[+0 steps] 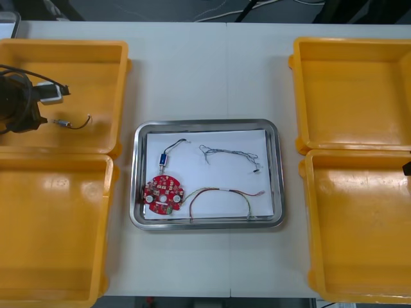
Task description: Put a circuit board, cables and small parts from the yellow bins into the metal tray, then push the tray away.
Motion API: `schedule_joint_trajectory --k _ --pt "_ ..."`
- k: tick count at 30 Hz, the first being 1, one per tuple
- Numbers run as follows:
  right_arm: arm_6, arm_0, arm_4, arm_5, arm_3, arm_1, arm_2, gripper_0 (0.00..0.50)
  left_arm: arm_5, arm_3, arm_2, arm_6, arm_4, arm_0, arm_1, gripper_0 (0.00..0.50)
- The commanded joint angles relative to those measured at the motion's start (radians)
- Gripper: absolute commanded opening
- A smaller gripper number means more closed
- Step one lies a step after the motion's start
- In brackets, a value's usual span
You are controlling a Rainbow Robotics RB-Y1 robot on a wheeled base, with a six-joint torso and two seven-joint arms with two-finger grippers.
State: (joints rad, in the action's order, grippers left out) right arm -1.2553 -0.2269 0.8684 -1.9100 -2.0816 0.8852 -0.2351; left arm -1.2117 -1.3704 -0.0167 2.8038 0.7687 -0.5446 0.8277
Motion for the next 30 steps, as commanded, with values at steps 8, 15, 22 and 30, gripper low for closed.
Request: schedule_joint_trajectory --k 8,15,22,30 --pt "-0.024 -0.028 -0.048 0.012 -0.003 -0.066 -0.029 0.500 0.040 0.002 -0.083 -0.099 -0.016 -0.018 -0.047 0.500" --pt "-0.036 -0.037 -0.066 0.023 -0.003 -0.085 -0.029 0.500 0.046 0.005 -0.101 -0.099 -0.034 -0.018 -0.075 0.500" --pt "-0.044 -0.038 -0.066 0.051 -0.003 -0.092 -0.029 0.500 0.046 0.008 -0.101 -0.099 -0.049 -0.017 -0.084 0.500" --pt "-0.064 -0.040 -0.066 0.052 -0.003 -0.095 -0.030 0.500 0.055 0.011 -0.098 -0.099 -0.057 -0.015 -0.084 0.045"
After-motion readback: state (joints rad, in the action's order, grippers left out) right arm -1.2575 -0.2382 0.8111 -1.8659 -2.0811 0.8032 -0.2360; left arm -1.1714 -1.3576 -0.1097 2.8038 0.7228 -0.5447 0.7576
